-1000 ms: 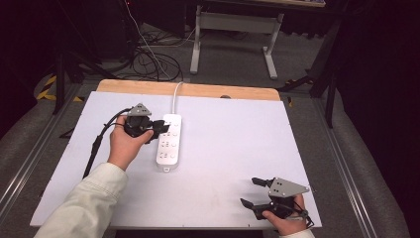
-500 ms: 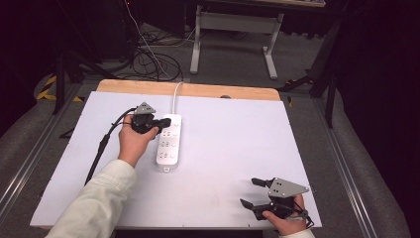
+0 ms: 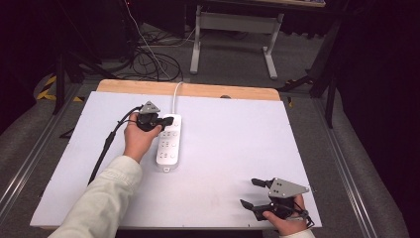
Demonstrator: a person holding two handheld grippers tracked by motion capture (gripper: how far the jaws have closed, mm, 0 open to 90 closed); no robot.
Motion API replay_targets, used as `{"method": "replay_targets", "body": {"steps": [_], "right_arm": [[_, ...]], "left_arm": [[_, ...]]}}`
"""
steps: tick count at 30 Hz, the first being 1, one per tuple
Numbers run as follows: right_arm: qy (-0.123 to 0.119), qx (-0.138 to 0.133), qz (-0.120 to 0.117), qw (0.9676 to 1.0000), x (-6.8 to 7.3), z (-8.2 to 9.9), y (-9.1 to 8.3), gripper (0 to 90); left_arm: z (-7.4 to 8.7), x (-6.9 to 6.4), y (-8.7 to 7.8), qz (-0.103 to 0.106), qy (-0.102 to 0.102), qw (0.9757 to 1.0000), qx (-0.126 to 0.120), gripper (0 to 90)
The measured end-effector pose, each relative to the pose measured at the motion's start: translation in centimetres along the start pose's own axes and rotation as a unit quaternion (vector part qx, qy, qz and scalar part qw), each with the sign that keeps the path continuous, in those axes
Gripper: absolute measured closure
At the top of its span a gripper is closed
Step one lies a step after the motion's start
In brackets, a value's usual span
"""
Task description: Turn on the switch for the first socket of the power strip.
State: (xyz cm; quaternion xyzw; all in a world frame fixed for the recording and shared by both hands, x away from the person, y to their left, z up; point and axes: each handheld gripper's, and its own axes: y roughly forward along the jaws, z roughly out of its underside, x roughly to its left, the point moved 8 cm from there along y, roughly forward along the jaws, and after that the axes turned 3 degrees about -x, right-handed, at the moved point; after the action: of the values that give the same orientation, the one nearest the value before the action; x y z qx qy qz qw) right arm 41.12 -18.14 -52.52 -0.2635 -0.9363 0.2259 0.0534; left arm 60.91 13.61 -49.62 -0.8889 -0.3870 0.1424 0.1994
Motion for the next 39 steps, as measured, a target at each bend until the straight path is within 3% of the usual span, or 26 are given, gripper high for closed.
{"method": "replay_targets", "body": {"steps": [7, 9, 20, 25, 34, 39], "right_arm": [[0.001, 0.002, -0.002, 1.0000, 0.0, 0.1, 0.0, 21.6], [0.001, 0.002, -0.003, 1.0000, 0.0, 0.1, 0.0, 21.6], [0.002, 0.004, -0.008, 1.0000, 0.0, 0.2, 0.1, 21.5], [0.002, 0.004, -0.009, 1.0000, 0.0, 0.2, 0.1, 21.5], [0.004, 0.007, -0.011, 0.9999, 0.0, 0.4, 0.2, 21.5], [0.004, 0.008, -0.012, 0.9999, 0.0, 0.4, 0.2, 21.4]], "left_arm": [[0.5, 0.3, 0.9, -0.003, -0.001, 1.0000, 0.005, 90.0], [0.6, 0.6, 1.1, -0.005, 0.007, 0.9999, 0.005, 90.0], [1.2, 0.7, 2.1, -0.002, 0.000, 0.9999, 0.010, 90.0], [1.4, 0.8, 2.4, -0.003, 0.009, 0.9998, 0.015, 90.0], [1.3, 0.9, 2.6, -0.008, 0.005, 0.9999, 0.007, 90.0], [1.2, 0.7, 2.7, -0.007, 0.031, 0.9993, 0.022, 90.0]]}}
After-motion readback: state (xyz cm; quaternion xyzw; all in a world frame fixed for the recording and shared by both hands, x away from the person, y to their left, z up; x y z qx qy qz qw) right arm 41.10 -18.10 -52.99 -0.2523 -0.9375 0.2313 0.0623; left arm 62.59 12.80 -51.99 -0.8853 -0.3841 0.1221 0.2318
